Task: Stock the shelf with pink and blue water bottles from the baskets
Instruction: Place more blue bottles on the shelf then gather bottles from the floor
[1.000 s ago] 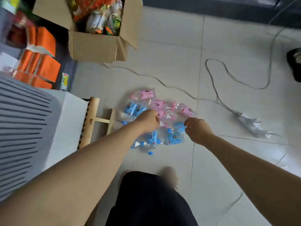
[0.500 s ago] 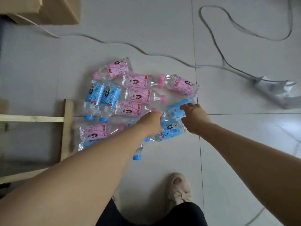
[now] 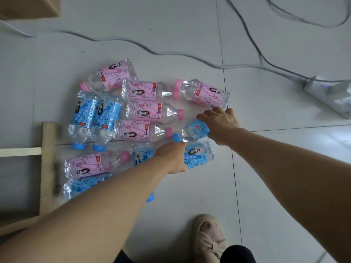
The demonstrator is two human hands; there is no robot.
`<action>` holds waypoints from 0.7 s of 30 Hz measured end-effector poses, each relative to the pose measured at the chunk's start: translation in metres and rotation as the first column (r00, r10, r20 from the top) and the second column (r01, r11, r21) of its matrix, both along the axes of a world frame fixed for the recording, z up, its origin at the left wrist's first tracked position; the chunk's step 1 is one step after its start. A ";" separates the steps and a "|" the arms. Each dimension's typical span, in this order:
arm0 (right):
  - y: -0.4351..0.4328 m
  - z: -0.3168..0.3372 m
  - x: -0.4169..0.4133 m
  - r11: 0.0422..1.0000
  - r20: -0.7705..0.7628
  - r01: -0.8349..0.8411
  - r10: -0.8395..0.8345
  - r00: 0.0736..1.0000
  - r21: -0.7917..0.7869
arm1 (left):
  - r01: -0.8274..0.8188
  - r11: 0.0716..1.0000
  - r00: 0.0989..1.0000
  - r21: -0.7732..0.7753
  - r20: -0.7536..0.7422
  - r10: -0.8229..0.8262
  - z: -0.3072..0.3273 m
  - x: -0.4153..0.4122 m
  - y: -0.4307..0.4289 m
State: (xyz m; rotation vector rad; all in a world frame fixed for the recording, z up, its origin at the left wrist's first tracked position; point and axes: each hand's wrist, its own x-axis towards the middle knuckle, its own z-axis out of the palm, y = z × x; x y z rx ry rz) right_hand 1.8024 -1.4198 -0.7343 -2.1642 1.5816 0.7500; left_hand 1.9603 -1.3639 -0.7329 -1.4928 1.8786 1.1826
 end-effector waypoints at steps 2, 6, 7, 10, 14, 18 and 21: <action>0.000 0.001 -0.002 0.998 0.021 0.070 -0.070 0.997 0.006 | 0.000 1.000 1.000 0.011 0.013 0.000 0.005 -0.001 -0.004; 0.002 0.017 -0.006 0.960 0.102 0.277 -0.280 0.954 0.043 | 0.004 0.998 1.000 0.057 0.027 -0.005 0.025 0.000 -0.008; 0.002 0.025 -0.007 0.951 0.114 0.305 -0.310 0.944 0.057 | -0.005 0.998 1.000 0.070 0.022 0.003 0.032 0.002 -0.008; 0.005 0.058 -0.005 0.932 0.137 0.356 -0.361 0.922 0.066 | -0.032 0.997 0.999 0.064 0.008 0.032 0.062 0.010 -0.009; 0.006 0.124 0.004 0.934 0.188 0.355 -0.355 0.916 0.037 | -0.044 0.998 0.999 0.052 0.019 0.043 0.126 0.024 -0.017; -0.010 0.218 0.018 0.929 0.257 0.369 -0.353 0.899 -0.014 | -0.081 0.997 0.997 0.002 0.016 0.081 0.213 0.045 -0.037; -0.025 0.300 0.030 0.917 0.309 0.396 -0.362 0.880 -0.055 | -0.138 0.989 0.990 -0.053 0.007 0.138 0.291 0.062 -0.053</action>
